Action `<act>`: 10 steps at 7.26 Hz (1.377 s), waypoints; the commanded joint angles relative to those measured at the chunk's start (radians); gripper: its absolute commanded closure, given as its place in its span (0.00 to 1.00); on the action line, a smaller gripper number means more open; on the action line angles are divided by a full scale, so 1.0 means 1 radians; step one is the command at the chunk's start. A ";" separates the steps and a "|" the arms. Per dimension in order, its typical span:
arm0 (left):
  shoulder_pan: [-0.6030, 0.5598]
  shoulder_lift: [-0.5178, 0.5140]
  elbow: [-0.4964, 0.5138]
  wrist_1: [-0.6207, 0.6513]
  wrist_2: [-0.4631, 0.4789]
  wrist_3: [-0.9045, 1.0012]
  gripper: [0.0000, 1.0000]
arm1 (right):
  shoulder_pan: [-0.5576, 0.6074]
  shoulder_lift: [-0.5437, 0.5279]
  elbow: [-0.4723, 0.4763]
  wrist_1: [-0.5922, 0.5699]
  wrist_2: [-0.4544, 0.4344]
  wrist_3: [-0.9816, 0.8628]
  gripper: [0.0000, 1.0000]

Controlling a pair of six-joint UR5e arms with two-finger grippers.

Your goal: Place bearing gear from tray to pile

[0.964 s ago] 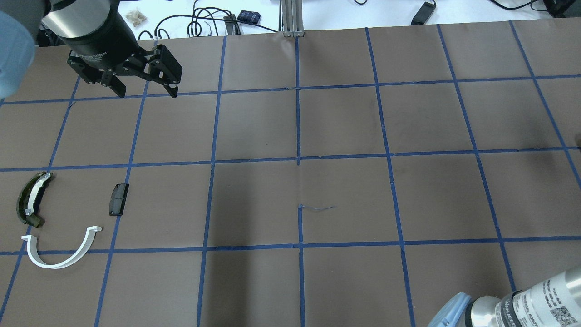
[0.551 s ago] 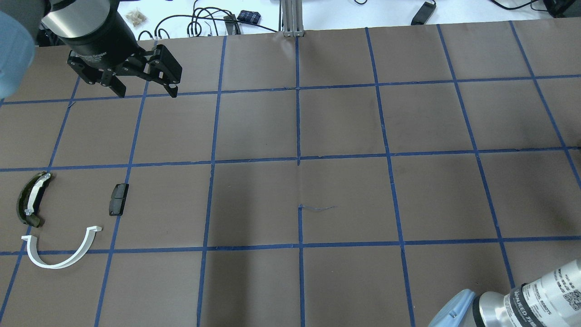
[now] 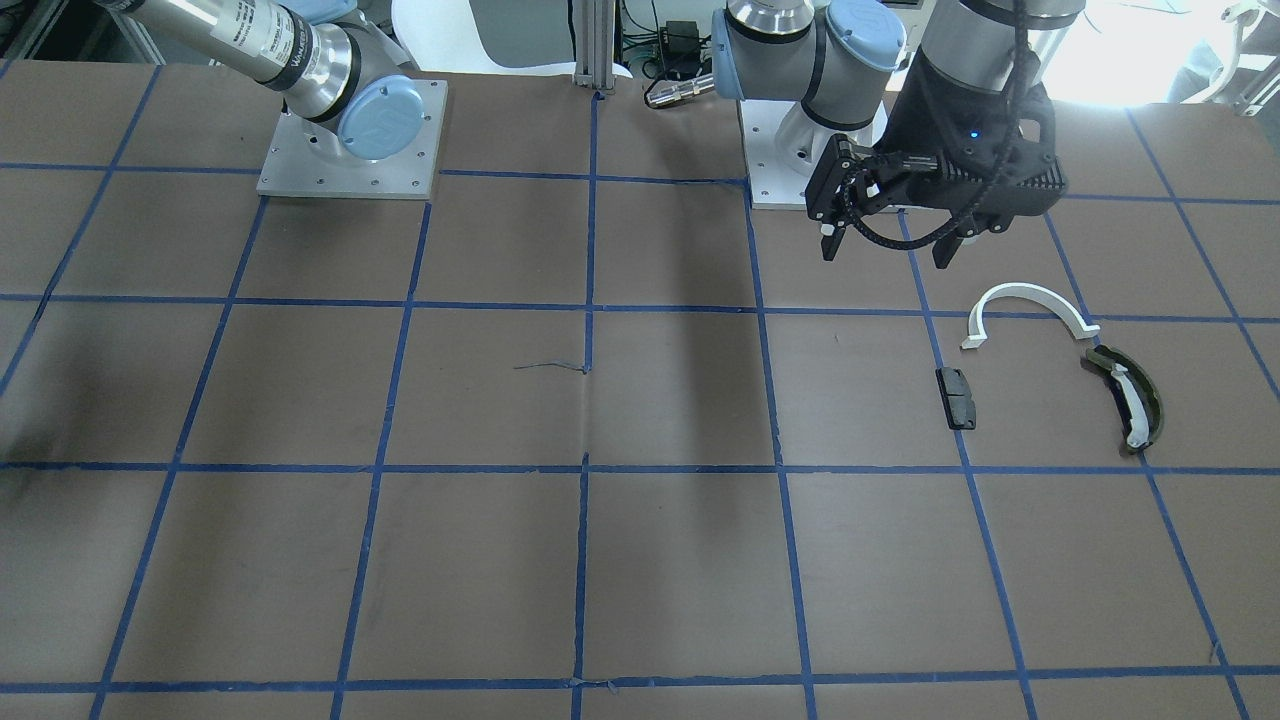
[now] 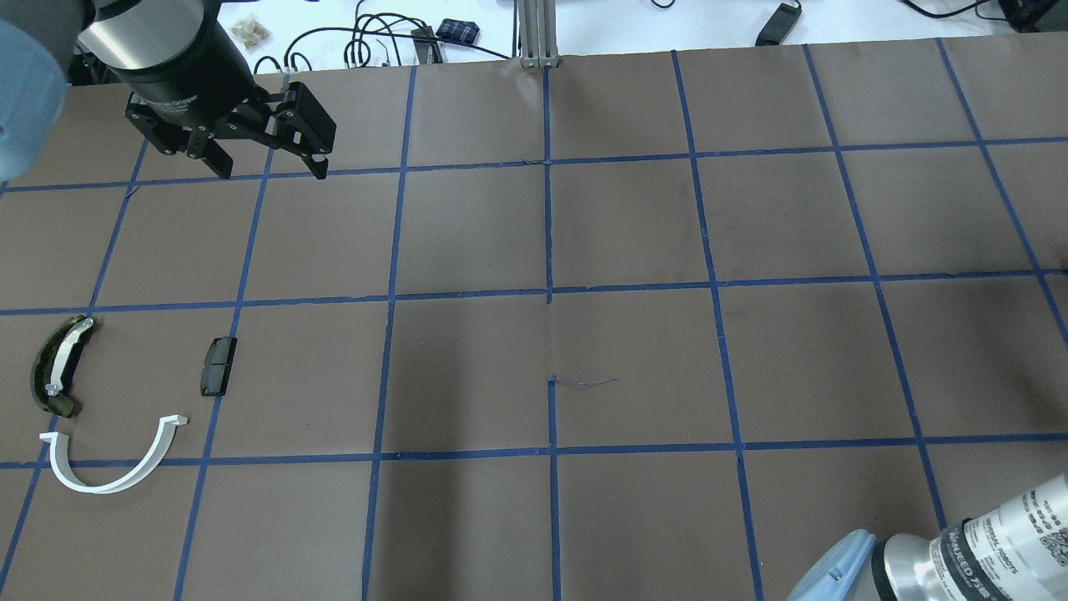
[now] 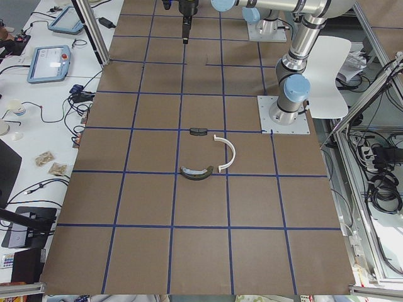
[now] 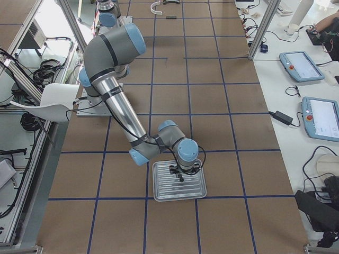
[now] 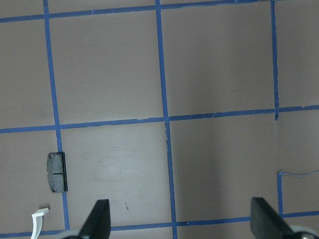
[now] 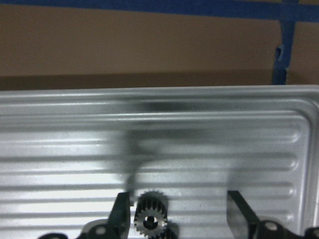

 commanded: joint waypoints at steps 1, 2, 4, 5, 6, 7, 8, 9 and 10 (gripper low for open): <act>0.000 0.000 0.000 0.000 0.000 0.000 0.00 | -0.002 -0.004 0.001 -0.003 0.000 -0.006 0.71; 0.000 0.000 0.000 0.000 0.000 0.000 0.00 | -0.002 -0.004 0.001 -0.003 -0.002 -0.007 0.86; 0.000 0.000 0.002 0.000 0.002 0.000 0.00 | -0.002 -0.004 0.001 -0.005 -0.003 0.003 1.00; 0.000 0.000 0.002 0.000 0.000 0.000 0.00 | -0.002 -0.015 0.001 0.007 -0.011 0.017 1.00; 0.002 0.000 0.002 0.000 0.000 0.000 0.00 | 0.003 -0.045 0.001 0.039 -0.029 0.111 1.00; 0.002 0.000 0.002 0.000 0.000 0.000 0.00 | 0.021 -0.102 -0.001 0.160 -0.014 0.241 1.00; 0.002 0.000 0.002 0.000 0.000 0.000 0.00 | 0.081 -0.171 -0.001 0.234 -0.009 0.404 1.00; 0.002 0.000 0.002 0.000 0.000 0.000 0.00 | 0.175 -0.241 -0.001 0.254 -0.008 0.547 1.00; 0.002 0.000 0.002 0.000 0.000 0.000 0.00 | 0.283 -0.298 -0.001 0.303 -0.005 0.745 1.00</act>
